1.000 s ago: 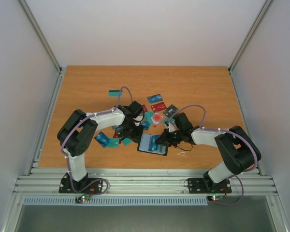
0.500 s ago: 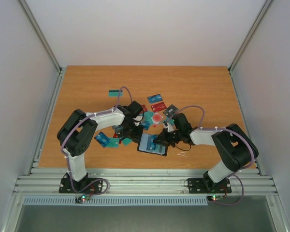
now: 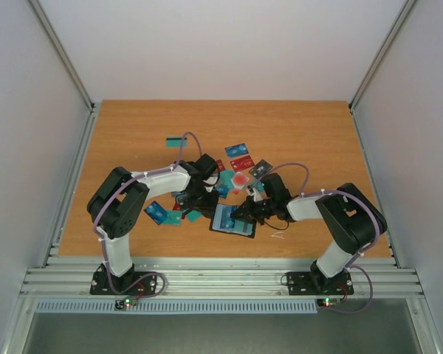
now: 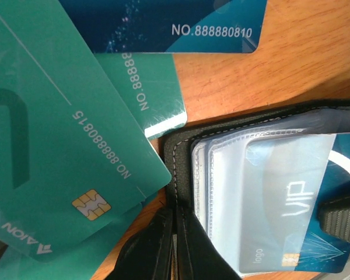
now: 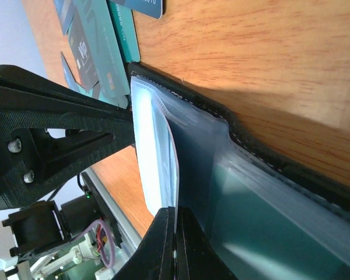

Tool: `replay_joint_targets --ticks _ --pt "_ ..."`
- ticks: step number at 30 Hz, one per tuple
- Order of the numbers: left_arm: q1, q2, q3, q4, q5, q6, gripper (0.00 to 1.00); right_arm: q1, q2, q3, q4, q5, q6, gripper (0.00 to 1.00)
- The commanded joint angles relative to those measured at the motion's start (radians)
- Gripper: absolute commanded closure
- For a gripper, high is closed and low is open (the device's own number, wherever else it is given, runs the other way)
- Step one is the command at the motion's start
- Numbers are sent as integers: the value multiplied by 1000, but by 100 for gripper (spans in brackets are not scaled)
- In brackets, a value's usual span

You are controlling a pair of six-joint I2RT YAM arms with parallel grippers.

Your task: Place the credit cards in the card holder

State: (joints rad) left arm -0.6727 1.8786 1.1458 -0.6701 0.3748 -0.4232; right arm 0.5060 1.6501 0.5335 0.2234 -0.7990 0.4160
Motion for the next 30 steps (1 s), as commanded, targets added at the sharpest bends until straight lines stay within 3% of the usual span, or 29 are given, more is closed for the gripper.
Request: replay_joint_targets --ticks 1,17,24,30 --pt "-21 84 -46 23 24 -11 96 18 42 -11 31 22 35 99" --pt "-22 86 -46 28 26 -23 96 51 72 21 10 7 50 96" --pt "-22 84 -46 37 27 -32 96 51 37 42 -102 19 16 84" --pt "-22 82 -47 44 24 -41 96 50 -29 81 -278 55 -52 68"
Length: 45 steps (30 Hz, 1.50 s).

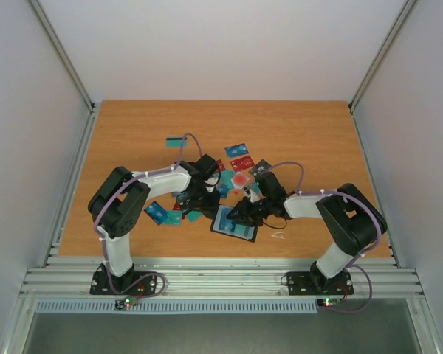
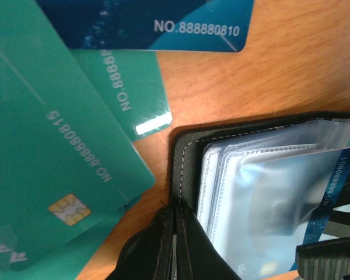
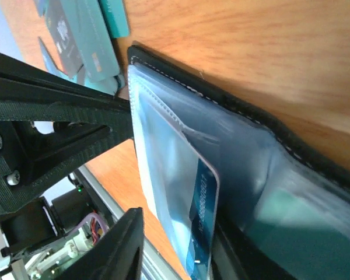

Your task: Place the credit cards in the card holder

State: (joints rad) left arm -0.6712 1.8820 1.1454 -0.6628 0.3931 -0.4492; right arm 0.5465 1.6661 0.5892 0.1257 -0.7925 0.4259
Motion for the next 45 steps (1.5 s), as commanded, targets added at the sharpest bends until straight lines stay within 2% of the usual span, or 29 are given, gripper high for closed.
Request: replay_joint_targets --ticks 1,6,11,19,28,39,45 --pt "-23 78 -48 41 7 -17 96 10 -55 34 -212 56 -73 65" --pt "-23 76 -55 60 14 -26 96 12 -82 66 -321 80 -107 56" --pt "-23 77 -59 76 22 -35 96 40 -57 117 -392 101 -131 51" --pt "-23 69 -81 100 29 -51 96 113 -3 239 -540 167 -175 51" --pt "-25 54 -88 109 29 -56 96 136 43 307 -615 187 -210 52" --pt "-24 -29 -53 53 -3 -45 95 136 -57 352 -764 216 -283 48" --pt "-24 -85 -5 -2 -7 -33 85 125 -156 351 -830 250 -294 45"
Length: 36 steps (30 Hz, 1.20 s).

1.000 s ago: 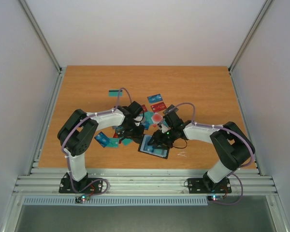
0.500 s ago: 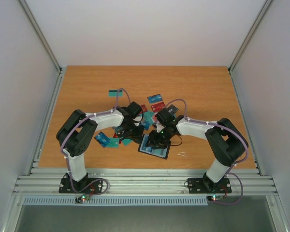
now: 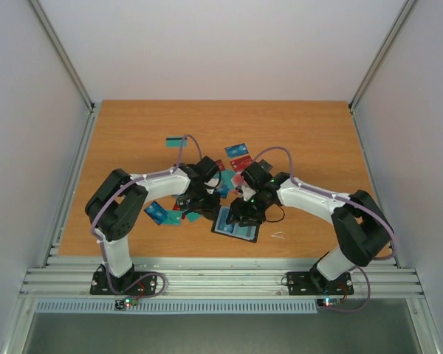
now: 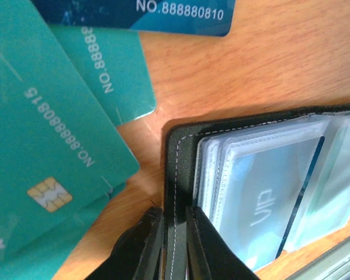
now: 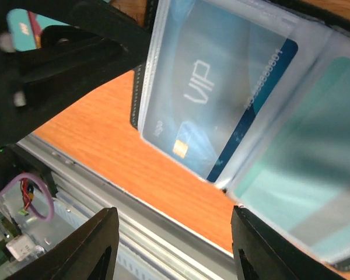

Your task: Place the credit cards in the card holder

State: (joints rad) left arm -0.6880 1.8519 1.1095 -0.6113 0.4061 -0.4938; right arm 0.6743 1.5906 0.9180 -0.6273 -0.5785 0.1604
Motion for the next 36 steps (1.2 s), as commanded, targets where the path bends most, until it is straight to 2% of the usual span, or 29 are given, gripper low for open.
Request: replay_joint_targets --ticks 1,7,12,17,28,33,36 --pt "-8 -69 37 -68 -23 13 82 -8 -102 15 -85 44 -28 45" --pt "-8 -164 60 -153 -92 40 61 -75 -207 -57 -128 59 -37 43" --pt "-8 -199 48 -197 -142 71 55 -123 -258 -118 -140 74 -38 43" --pt "-9 -192 20 -191 -168 87 54 -172 -303 -173 -150 83 -36 40" --pt "-26 -81 5 -97 -116 73 66 -251 -304 -256 -87 33 -29 33" --pt "-38 -45 9 -74 -102 69 78 -291 -276 -292 -13 -26 -26 31" --pt "-40 -33 10 -66 -102 68 88 -291 -234 -295 33 -56 -19 31"
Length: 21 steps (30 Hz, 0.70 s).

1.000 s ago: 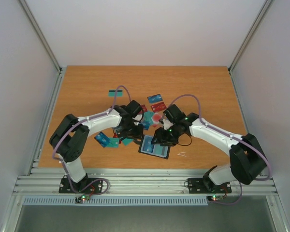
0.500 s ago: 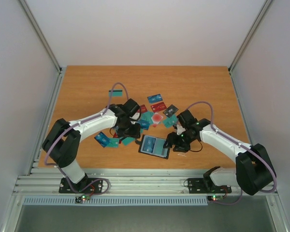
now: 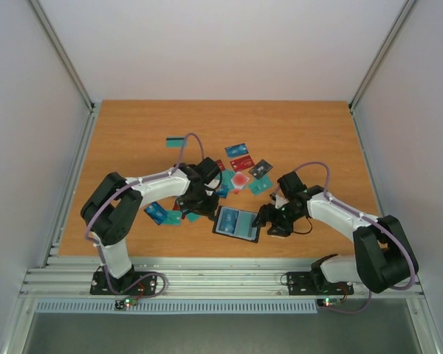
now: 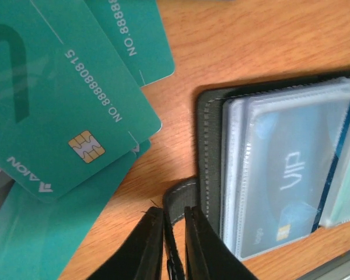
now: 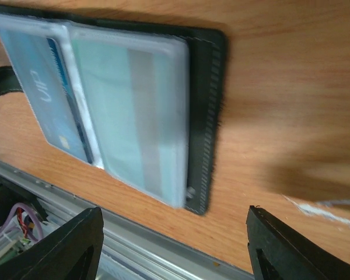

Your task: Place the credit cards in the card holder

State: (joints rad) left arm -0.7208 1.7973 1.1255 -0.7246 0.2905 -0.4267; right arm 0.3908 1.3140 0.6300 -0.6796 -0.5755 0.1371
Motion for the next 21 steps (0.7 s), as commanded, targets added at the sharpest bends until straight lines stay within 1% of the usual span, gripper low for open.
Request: replay_joint_targets --ticks 1,3,7,10,16,21 --pt "-8 23 -6 53 18 0 91 -7 55 -8 98 -64 7 31" --pt "-10 30 -6 58 26 0 93 -7 78 -11 123 -77 14 31" --pt "-15 41 -5 60 29 -1 94 -7 116 -5 144 -83 16 31" --pt "-16 45 -7 60 26 -1 94 -7 123 9 121 -58 6 32" --pt "-17 46 -2 54 18 -1 95 -7 72 32 33 -1 -20 31" --pt "-16 46 2 50 23 2 95 -7 96 35 60 -5 -16 31"
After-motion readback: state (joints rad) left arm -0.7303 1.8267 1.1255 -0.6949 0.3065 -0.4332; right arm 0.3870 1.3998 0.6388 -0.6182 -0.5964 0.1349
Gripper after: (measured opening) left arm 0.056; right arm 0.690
